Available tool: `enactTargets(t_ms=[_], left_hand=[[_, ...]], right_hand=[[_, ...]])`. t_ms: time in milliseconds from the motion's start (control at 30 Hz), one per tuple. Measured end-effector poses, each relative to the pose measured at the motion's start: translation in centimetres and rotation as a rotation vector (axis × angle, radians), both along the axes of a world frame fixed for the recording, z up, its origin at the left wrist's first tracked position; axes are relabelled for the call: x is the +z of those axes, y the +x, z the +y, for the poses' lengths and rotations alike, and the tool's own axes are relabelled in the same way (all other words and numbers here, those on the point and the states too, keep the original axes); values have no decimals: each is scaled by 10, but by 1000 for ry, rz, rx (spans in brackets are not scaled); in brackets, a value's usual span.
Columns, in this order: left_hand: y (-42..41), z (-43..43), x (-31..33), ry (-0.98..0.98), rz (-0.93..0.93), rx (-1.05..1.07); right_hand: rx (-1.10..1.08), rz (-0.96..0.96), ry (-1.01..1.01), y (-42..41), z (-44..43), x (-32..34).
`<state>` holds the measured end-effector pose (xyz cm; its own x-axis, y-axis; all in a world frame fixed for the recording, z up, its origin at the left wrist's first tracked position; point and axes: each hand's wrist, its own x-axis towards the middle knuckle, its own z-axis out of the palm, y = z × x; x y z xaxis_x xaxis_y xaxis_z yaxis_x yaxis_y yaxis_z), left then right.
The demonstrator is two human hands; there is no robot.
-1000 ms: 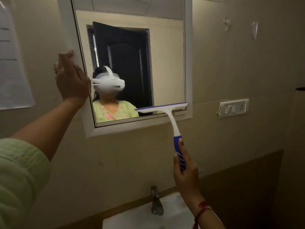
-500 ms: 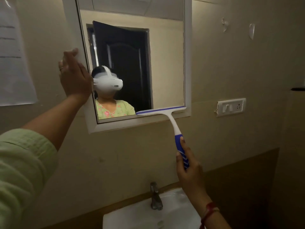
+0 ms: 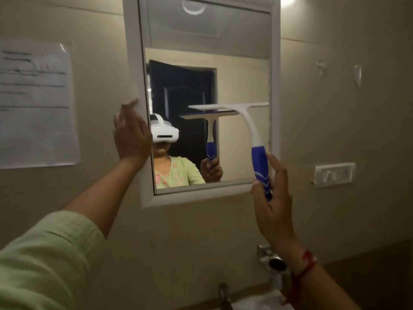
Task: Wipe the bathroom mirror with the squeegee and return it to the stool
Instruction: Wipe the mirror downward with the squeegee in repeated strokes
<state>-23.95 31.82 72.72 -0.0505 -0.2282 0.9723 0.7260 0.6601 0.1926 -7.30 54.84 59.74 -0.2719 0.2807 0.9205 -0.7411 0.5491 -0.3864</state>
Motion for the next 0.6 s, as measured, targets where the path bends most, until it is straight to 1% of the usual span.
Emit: enactTargets(t_ms=[233,367,600], left_hand=[[2,0,0,-12,4,-26],[0,0,0,-9,13,-27],[2,1,0,-18,14,-49]], right_hand=[[-1,175,145,-37,-31,104],[-14,234,161,-57,-48,149],[-94,230,134,-83,-71,194]])
